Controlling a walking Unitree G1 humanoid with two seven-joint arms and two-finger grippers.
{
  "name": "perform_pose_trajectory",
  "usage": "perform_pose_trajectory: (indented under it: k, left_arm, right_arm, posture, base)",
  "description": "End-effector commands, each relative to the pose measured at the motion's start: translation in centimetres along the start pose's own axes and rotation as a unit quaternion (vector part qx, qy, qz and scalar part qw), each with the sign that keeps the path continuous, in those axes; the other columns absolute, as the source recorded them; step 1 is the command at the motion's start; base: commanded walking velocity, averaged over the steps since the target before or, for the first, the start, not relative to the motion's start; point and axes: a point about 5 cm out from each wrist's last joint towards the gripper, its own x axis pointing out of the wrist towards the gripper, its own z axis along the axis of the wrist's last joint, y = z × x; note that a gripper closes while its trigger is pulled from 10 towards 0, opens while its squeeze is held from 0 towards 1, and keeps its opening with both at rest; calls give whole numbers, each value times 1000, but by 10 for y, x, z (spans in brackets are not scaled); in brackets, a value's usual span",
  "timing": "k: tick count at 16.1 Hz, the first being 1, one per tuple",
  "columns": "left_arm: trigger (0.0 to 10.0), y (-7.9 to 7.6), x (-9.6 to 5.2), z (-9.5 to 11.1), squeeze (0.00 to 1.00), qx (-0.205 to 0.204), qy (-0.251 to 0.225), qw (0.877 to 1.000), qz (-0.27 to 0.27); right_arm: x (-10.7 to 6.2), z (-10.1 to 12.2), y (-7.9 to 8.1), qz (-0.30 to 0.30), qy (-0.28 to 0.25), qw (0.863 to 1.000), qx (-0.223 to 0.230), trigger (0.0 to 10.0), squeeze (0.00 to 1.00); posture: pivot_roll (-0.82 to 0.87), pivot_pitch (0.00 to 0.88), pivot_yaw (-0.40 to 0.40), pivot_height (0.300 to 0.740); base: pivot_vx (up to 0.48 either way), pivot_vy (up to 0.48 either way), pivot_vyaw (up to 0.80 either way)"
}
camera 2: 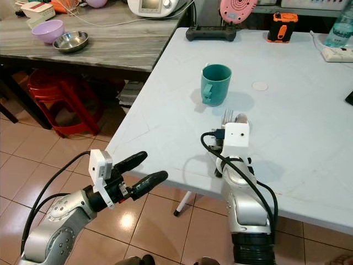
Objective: Setting the table
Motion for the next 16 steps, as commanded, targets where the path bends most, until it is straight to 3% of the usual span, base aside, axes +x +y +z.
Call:
perform_pose_trajectory:
  k: [1,8,10,12,16]
  left_arm:
    - [10000,0,-3,1,0,9,7,1000,-2]
    - [10000,0,-3,1,0,15,9,1000,-5]
    - [10000,2,-3,1,0,20,6,1000,3]
    - [10000,9,-3,5,0,25,-11,999,38]
    - [10000,41,-6,13,0,44,-37,980,189]
  right_arm:
    - [0,-20,-1,-6,49,999,3,0,0]
    - [-1,-24,-6,-14,56,998,28,0,0]
    - [0,-15,-7,-14,33,998,51,0,0]
    - [-2,-4,-10,-16,2,998,61,0,0]
    - [-11,17,-26,-47,-66,995,51,0,0]
  posture:
    - [-92,151,88,740]
    - [-87,146,90,740]
    - [-87,146,90,740]
    - [-88,141,89,740]
    - [-88,141,89,740]
  base:
    - [0,0,0]
    - [0,0,0]
    - [0,0,0]
    - [0,0,0]
    - [0,0,0]
